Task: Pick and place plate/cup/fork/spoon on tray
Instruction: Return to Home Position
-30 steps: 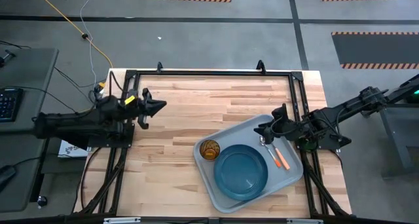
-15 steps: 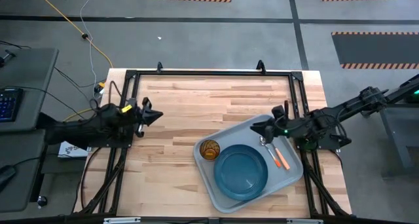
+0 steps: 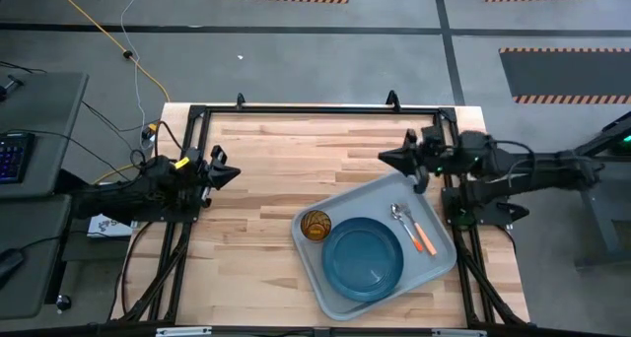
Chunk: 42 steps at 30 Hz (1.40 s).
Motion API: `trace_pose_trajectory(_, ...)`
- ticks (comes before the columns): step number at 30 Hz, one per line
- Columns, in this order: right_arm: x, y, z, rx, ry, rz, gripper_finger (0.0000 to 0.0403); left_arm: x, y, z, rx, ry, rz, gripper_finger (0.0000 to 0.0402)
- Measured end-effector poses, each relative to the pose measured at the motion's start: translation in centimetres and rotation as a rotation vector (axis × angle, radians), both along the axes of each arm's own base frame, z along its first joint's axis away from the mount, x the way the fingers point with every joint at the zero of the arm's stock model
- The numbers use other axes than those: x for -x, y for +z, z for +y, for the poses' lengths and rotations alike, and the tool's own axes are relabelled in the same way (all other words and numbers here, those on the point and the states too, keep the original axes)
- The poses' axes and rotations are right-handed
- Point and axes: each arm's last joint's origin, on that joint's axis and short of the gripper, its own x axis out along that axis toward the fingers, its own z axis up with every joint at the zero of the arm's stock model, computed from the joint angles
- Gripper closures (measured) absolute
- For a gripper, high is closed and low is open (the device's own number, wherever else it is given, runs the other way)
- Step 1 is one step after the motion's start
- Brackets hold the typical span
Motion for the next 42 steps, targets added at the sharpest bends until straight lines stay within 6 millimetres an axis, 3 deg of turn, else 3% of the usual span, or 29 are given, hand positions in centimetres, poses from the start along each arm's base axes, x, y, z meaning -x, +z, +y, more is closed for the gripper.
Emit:
trace_pose_trajectory(6, 3.3, -0.4, -0.5, 0.154, 0.113, 0.028, 0.0402, -0.1, -0.1, 0.0, 0.005, -0.001, 0.015, 0.0401)
trace_pose_trajectory(12, 6.6, -5.2, -0.2, 0.123, 0.137, -0.098, 0.0402, -0.1, -0.2, 0.0, -0.001, 0.002, 0.018, 0.0401)
trace_pose_trajectory(17, 7.4, -9.6, -0.2, 0.071, 0.147, -0.179, 0.0403, -0.1, -0.2, 0.0, -0.008, 0.004, 0.027, 0.0401)
trace_pose_trajectory(21, 7.7, -11.8, -0.3, 0.086, 0.101, -0.212, 0.0403, -0.2, -0.5, 0.0, -0.001, 0.013, 0.056, 0.0401)
trace_pose_trajectory(25, 7.7, -14.2, -0.3, 0.094, 0.096, -0.187, 0.0403, -0.2, -0.8, -0.1, 0.003, -0.004, 0.083, 0.0401)
trace_pose_trajectory(28, 7.5, -15.5, -0.3, 0.117, 0.088, -0.068, 0.0403, -0.3, -0.8, -0.4, 0.003, -0.028, 0.085, 0.0401)
trace_pose_trajectory(35, 7.5, -16.0, -0.5, 0.234, 0.032, -0.015, 0.0403, -0.5, -2.1, -0.7, 0.015, -0.065, 0.216, 0.0401)
trace_pose_trajectory(42, 7.4, -16.2, -0.2, 0.273, 0.124, 0.0, 0.0403, -0.5, -2.8, -0.6, 0.032, -0.007, 0.293, 0.0401)
